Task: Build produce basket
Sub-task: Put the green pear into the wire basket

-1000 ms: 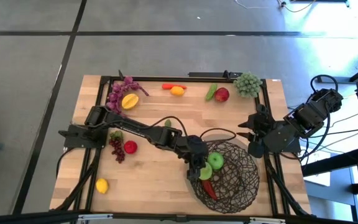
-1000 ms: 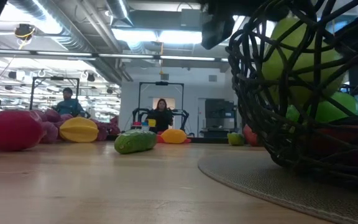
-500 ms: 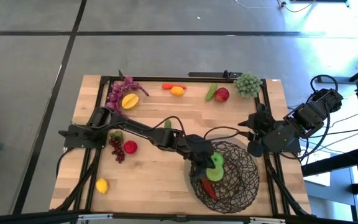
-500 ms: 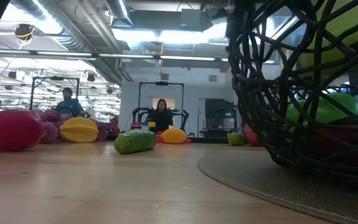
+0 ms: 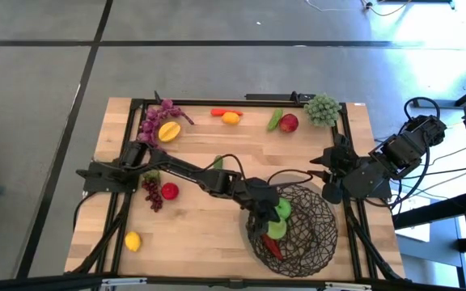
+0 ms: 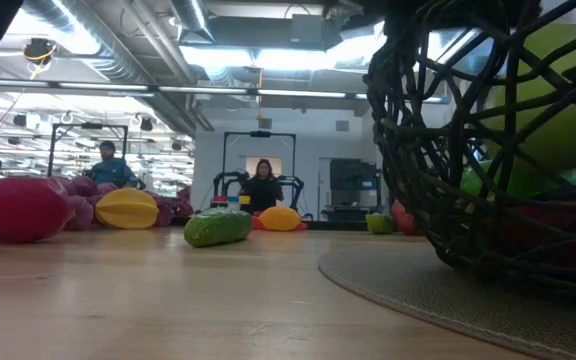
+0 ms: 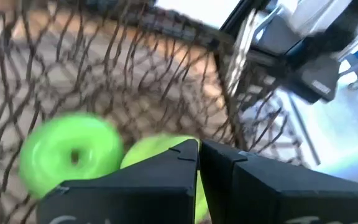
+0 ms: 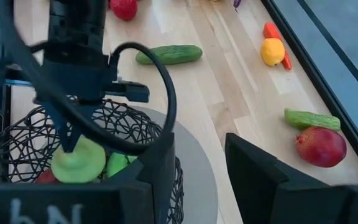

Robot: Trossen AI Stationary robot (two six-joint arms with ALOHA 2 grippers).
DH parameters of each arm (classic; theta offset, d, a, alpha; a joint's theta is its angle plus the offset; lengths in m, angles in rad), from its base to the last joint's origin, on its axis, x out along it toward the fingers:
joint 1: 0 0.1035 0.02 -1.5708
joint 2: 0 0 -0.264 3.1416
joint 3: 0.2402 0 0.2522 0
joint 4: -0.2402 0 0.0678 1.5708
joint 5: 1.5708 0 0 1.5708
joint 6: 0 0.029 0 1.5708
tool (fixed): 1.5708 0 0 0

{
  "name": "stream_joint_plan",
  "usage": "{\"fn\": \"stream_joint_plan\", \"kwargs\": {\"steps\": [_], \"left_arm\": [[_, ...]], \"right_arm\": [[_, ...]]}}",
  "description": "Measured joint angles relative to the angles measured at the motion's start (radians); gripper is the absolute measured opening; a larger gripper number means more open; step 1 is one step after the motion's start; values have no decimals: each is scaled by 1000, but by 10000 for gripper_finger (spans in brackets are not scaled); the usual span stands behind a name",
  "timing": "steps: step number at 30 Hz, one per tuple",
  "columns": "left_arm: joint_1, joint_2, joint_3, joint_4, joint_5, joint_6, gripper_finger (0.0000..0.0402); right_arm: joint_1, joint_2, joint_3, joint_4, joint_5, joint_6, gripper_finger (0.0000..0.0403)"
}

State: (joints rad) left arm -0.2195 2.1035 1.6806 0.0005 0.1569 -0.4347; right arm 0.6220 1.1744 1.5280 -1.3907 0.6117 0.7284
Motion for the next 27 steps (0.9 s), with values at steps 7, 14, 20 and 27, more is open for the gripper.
{"fn": "stream_joint_plan", "kwargs": {"steps": [7,14,20,27], "left_arm": [[11,25,0,32,25,4,0],[21,39,-2,10,9,10,0],[23,39,-2,-32,-45,18,0],[21,39,-2,-34,-61,18,0]], "right_arm": [[0,0,0,0,-1,0,136],[0,0,0,-2,-83,-4,136],[0,0,0,-2,-143,-5,136],[0,0,0,-2,-143,-7,136]]}}
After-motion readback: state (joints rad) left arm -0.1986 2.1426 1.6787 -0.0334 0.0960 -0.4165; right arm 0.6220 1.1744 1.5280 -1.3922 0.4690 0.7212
